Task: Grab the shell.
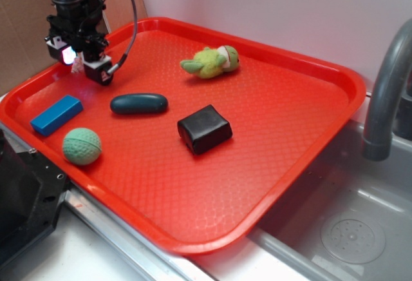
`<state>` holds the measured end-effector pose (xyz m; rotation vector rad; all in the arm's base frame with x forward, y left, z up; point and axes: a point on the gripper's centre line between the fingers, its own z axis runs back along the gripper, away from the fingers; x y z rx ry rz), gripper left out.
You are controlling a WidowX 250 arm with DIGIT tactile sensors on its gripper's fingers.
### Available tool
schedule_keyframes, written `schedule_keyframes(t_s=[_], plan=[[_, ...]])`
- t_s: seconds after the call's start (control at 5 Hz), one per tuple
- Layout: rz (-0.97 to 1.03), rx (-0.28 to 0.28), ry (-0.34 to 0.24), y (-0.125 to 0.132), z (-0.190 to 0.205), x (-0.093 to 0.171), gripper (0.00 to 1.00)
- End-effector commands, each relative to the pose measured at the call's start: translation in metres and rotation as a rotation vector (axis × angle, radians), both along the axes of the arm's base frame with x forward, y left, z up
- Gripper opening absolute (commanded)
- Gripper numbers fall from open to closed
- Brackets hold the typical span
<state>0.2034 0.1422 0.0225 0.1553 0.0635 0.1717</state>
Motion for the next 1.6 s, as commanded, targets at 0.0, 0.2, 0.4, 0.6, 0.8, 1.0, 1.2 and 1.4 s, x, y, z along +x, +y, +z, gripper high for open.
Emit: schedule_keyframes(t_s=[0.0, 0.2, 0.4, 0.6, 0.8, 1.0, 1.2, 1.4], plan=[[0.036, -0.014, -0.047, 0.023, 0.007, -0.002, 0.0], [0.04, -0.024, -0.058, 0.021, 0.018, -0.004, 0.0], [0.039, 0.006, -0.091, 0.013, 0.035, -0.007, 0.0], [0.031, 0.018, -0.089, 0.009, 0.037, -0.006, 0.0], [0.022, 0.029, -0.125, -0.003, 0.056, -0.009, 0.0], [0.022, 0.029, -0.125, -0.003, 0.056, -0.009, 1.0], [0.022, 0.029, -0.125, -0.003, 0.056, -0.009, 1.0], [0.022, 0.029, -0.125, -0.003, 0.056, -0.009, 1.0]])
